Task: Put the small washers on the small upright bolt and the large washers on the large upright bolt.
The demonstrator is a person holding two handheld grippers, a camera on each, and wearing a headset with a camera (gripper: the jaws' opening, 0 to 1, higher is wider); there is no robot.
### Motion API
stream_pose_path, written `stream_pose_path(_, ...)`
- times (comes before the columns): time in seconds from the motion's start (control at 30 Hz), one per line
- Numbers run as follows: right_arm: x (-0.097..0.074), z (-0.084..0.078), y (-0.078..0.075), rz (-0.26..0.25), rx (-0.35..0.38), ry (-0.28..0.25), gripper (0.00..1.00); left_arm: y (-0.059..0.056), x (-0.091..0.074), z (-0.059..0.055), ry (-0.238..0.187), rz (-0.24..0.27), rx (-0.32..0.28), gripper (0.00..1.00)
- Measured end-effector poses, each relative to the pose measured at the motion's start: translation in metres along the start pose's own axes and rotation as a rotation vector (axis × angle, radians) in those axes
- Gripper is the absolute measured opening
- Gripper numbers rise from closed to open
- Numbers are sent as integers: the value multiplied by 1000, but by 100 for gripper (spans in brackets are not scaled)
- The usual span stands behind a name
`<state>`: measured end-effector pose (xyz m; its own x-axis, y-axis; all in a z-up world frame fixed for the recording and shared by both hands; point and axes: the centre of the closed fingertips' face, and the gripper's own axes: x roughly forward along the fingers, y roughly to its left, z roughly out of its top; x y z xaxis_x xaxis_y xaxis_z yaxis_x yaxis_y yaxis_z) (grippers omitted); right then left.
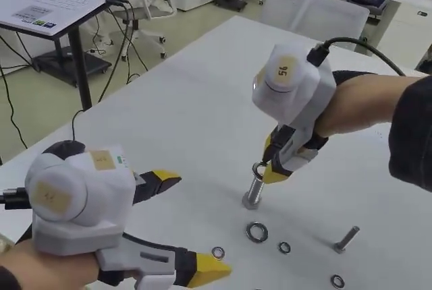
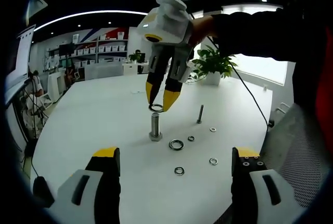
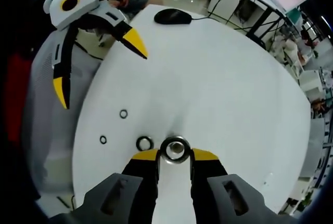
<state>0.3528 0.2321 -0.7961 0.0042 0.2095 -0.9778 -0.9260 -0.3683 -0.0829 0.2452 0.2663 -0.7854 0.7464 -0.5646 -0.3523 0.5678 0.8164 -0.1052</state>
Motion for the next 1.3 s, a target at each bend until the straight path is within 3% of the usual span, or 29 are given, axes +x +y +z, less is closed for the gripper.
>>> stream_pose_path(1.0, 20, -11, -4, 46, 13, 27, 23, -4, 6, -1, 10, -2, -13, 88)
stream_pose_path(1.3, 36, -13, -4, 56, 26, 40, 23, -2, 6, -3, 13, -1, -15, 88)
